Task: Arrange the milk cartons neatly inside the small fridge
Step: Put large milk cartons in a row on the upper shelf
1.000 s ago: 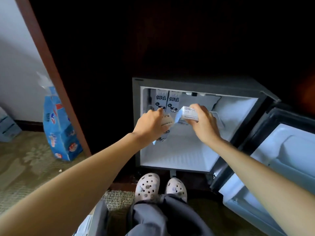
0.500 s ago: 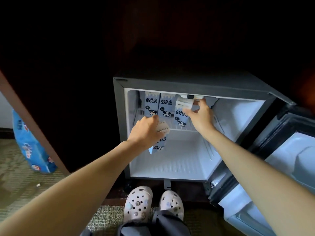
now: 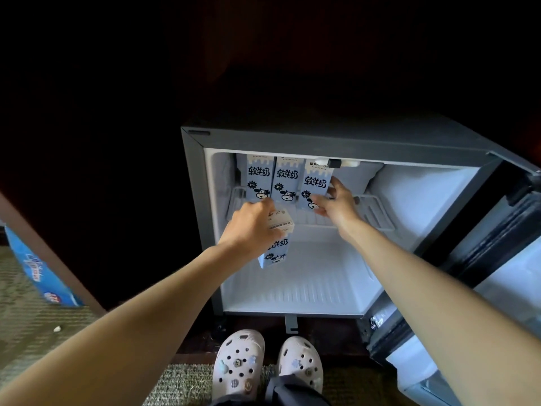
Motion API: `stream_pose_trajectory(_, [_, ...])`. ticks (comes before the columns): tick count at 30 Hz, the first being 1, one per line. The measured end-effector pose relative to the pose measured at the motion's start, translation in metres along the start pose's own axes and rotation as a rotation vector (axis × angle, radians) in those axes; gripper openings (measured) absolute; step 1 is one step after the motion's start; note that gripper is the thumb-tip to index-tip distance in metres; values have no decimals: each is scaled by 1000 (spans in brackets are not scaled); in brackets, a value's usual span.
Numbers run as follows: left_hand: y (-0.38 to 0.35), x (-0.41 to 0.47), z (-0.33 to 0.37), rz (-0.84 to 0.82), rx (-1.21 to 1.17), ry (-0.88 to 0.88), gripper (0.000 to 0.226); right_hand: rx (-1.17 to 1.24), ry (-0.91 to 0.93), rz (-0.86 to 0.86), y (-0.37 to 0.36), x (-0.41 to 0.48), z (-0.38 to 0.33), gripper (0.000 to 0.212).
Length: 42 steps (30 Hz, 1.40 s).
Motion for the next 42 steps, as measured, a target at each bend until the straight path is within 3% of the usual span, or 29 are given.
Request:
stream_pose_trajectory(6, [-7,9,-3,-8,-16,-21,30,44,-10,-52,0,14,-1,68])
stream_pose_trajectory(17, [-9,10,-12,-30,-17,-9,28,317,-75,-142,-3,28,14,53])
stream_pose_trajectory(25, [-9,10,0,-14,-51,-19,30,164,-99,-196,2,26,8,59])
stream_pose_trajectory(32, [1,-2,23,33,-75,-39,30,-38,57,96,23,-22,-1,55])
stream_pose_trajectory(35, [10,-11,38,89,-97,-66,30,-151,181,-95,33,-72,2,49])
stream_pose_trajectory(38, [17,-18,59,113,-84,-149,30,-292,184,-323,34,-104,6,60])
stream_pose_trajectory(42, [16,-27,84,55,-69,-309,32,-244,178,-225,46,-98,-9,57])
Point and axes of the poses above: each hand's wrist, its own x-axis towards the middle knuckle, its own y-axis out of the back of the hand, z = x × y, the point moved 3 cm from there along x, towards the middle knuckle, and after that the axes turned 7 degrees about z, right-handed, at the moved point
